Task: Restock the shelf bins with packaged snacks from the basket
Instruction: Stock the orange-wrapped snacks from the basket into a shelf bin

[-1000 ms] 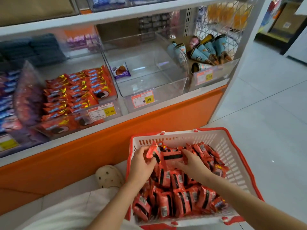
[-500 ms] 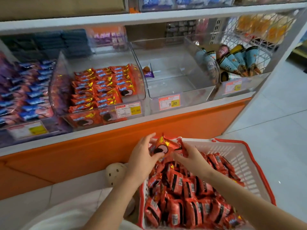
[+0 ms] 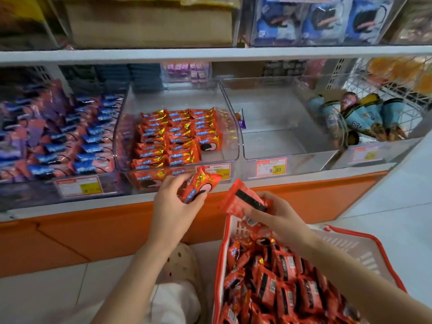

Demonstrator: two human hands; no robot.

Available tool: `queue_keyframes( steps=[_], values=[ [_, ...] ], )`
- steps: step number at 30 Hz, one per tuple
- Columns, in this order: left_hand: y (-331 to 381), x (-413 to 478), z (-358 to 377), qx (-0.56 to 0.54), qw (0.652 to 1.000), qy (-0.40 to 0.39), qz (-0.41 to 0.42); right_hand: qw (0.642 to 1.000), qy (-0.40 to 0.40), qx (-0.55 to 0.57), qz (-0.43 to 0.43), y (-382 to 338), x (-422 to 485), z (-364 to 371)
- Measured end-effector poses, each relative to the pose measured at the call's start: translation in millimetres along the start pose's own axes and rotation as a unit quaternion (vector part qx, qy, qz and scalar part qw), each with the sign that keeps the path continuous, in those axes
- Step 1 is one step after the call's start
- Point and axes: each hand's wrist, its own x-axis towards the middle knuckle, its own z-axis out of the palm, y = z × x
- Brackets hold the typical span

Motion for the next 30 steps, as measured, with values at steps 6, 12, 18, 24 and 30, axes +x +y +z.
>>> queue_keyframes(
  steps=[6, 12, 18, 24, 30],
  values=[
    [1, 27, -37, -0.013, 0.995, 0.097, 0.009, 0.98, 0.051, -0.098, -0.165, -44, 36, 20],
    [3, 39, -46, -0.001, 0.991, 0.135, 0.014, 0.887, 0.215, -0.242, -0.331, -59, 72, 51],
    [0, 35, -35, -0.145, 0.979, 0.12, -0.079, 0.832, 0.153, -0.359, -0.394, -40, 82, 75],
    [-10, 35, -44, -0.286, 0.942, 0.077, -0.161, 0.933, -0.014, -0.213, -0.29, -52, 71, 82],
    [-3, 33, -42, -0.325, 0.928, 0.075, -0.162, 0.928, 0.014, -0.14, -0.345, -61, 72, 91]
  ],
)
